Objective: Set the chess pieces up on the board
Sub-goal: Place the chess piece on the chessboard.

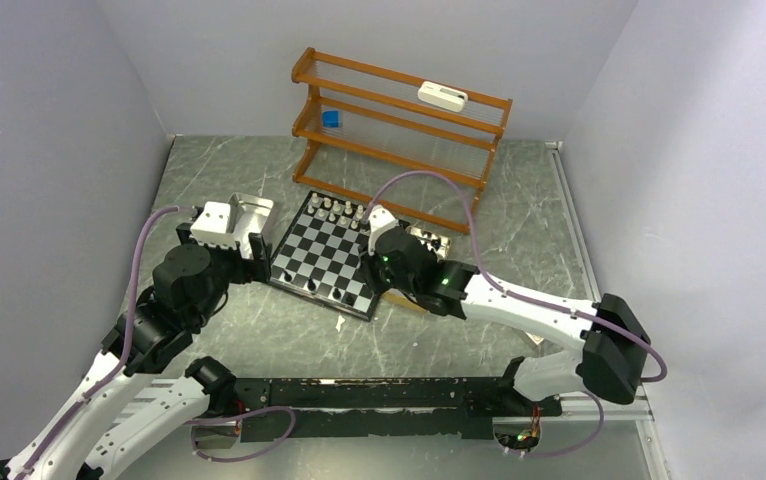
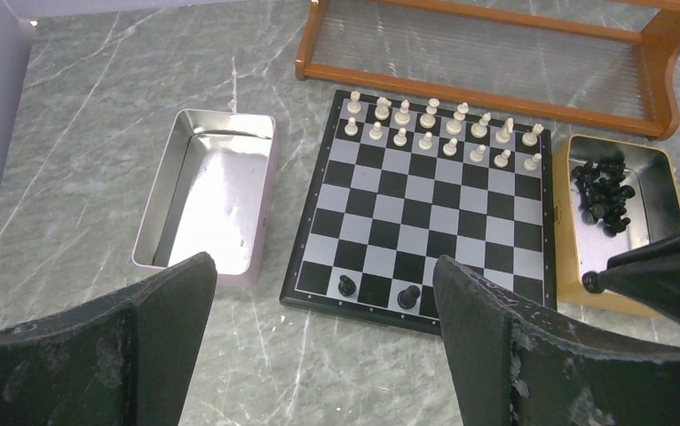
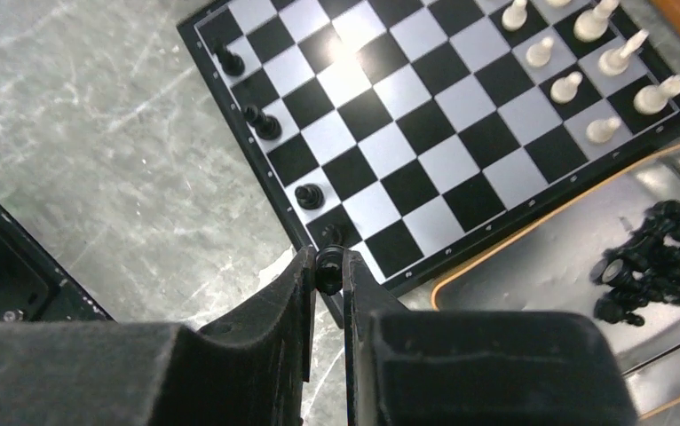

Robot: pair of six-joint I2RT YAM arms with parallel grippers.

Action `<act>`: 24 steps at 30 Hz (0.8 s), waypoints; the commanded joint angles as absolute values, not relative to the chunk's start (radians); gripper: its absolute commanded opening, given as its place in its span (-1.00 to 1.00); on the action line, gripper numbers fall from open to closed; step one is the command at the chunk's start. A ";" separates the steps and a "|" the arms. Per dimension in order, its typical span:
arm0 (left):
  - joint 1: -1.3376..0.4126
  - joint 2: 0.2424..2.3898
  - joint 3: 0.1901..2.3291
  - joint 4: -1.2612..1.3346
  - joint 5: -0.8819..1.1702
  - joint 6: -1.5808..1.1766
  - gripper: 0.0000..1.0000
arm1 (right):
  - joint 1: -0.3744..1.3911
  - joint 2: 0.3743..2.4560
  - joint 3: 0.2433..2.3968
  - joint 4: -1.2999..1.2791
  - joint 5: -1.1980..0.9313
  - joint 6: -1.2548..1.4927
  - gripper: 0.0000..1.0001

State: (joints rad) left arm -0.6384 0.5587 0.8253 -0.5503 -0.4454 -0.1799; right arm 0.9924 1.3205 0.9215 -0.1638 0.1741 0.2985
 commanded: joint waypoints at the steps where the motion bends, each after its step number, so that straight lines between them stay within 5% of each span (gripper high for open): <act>1: -0.644 0.558 0.825 -0.545 -0.459 -0.181 0.92 | 1.052 1.368 0.886 -0.180 0.258 0.324 -0.77; 24: -0.644 0.573 0.825 -0.546 -0.447 -0.181 0.92 | 1.122 1.501 0.786 -0.003 0.322 0.337 -0.74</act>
State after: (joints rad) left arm -0.6384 0.5709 0.8253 -0.5507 -0.4446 -0.1799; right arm 1.1149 1.4746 0.7685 -0.0490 0.2966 0.3355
